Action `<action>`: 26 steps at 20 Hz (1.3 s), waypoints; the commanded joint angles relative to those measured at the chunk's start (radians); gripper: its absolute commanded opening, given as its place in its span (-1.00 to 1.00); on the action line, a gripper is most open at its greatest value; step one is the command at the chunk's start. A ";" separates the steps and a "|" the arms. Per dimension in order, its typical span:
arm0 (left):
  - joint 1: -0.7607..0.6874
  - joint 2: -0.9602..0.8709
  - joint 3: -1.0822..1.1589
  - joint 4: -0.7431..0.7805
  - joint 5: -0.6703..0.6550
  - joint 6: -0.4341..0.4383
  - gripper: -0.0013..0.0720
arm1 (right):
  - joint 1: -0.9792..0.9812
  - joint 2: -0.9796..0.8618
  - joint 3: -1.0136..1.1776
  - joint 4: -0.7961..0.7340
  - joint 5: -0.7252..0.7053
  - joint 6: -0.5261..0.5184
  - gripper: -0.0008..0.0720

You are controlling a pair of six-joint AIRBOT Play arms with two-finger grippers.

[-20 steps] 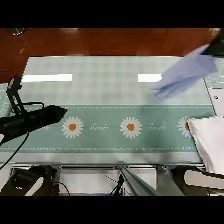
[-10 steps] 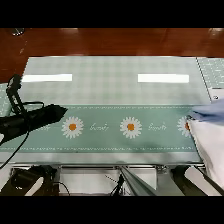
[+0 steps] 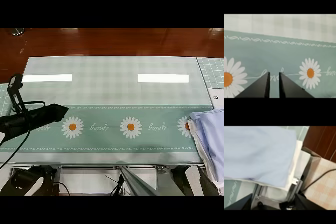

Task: Fold the shirts.

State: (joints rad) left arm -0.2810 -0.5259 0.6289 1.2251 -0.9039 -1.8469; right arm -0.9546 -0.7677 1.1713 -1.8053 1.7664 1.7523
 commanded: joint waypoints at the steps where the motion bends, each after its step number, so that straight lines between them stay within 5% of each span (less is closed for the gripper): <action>1: 0.000 -0.039 0.011 0.001 0.059 0.086 -0.52 | -0.005 -0.029 -0.002 0.208 -0.200 -0.019 0.18; 2: 0.000 -0.065 0.035 0.001 0.078 0.099 -0.55 | -0.005 -0.045 0.001 0.357 -0.267 -0.063 -0.55; 3: 0.002 -0.104 0.084 0.001 0.089 0.132 -0.81 | -0.004 -0.066 0.001 0.567 -0.345 -0.137 -0.91; 5: 0.001 -0.211 0.248 0.000 0.076 0.187 -0.90 | 0.086 -0.109 0.001 0.946 -0.500 -0.222 -0.91; 7: -0.012 -0.344 0.450 -0.004 0.037 0.207 -0.90 | 0.317 -0.138 0.001 1.123 -0.628 -0.344 -0.91; 10: -0.084 -0.535 0.671 0.001 -0.092 0.238 -0.90 | 0.777 -0.201 0.000 0.835 -0.714 -0.374 -0.91; 13: -0.158 -0.611 0.579 0.079 -0.169 0.201 -0.90 | 1.158 -0.341 0.000 0.439 -0.712 -0.225 -0.91; 16: -0.121 -0.615 0.394 0.193 -0.173 0.122 -0.90 | 1.242 -0.485 0.000 0.177 -0.643 -0.010 -0.91; 19: -0.028 -0.614 0.385 0.190 -0.183 0.106 -0.90 | 1.185 -0.550 0.000 0.160 -0.598 0.077 -0.91; 26: 0.000 -0.618 0.401 0.189 -0.197 0.132 -0.90 | 1.172 -0.552 0.000 0.174 -0.483 0.023 -0.91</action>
State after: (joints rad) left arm -0.2909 -1.1412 1.0313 1.4086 -1.0943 -1.7195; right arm 0.2153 -1.3113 1.1713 -1.6157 1.2312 1.7741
